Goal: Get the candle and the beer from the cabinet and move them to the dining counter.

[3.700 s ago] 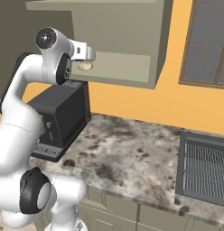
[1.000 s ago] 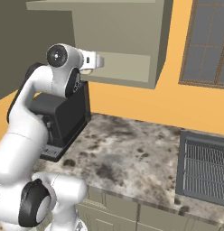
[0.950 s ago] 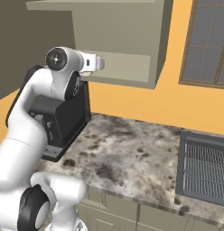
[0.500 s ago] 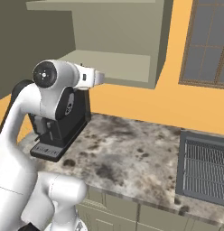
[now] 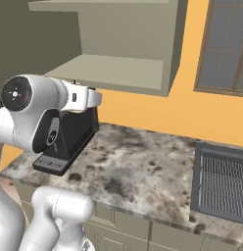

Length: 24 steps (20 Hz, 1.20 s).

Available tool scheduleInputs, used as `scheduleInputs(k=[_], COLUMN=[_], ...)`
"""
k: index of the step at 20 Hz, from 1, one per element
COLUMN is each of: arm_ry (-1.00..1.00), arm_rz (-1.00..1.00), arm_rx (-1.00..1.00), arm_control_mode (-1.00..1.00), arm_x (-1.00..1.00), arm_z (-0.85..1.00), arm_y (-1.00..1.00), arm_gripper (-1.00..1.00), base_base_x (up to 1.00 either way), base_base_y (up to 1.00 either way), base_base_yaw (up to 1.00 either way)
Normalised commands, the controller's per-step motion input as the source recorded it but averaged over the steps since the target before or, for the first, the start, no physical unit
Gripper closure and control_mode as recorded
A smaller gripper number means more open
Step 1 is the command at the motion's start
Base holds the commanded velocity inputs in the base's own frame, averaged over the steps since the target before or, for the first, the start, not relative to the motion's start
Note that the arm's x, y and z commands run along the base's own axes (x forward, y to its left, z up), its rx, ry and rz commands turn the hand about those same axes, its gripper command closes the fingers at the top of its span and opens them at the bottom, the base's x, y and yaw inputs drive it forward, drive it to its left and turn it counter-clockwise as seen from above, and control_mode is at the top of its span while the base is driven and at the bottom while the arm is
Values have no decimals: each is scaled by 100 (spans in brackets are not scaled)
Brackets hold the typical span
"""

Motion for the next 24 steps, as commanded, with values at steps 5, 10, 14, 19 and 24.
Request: scheduleInputs(k=[5,10,14,19,24], arm_ry=[11,4,0,0,0], arm_rz=[0,0,0,0,0], arm_rx=[0,0,0,0,0], arm_control_mode=[-100,-100,-100,100,100], arm_x=[-4,0,0,0,0], arm_z=[10,0,0,0,0], arm_y=[20,0,0,0,0], arm_gripper=[100,100,100,100,100], base_base_x=[0,0,0,-36,-100], base_base_y=[0,0,0,-20,-85], base_base_yaw=[0,0,0,-8,-44])
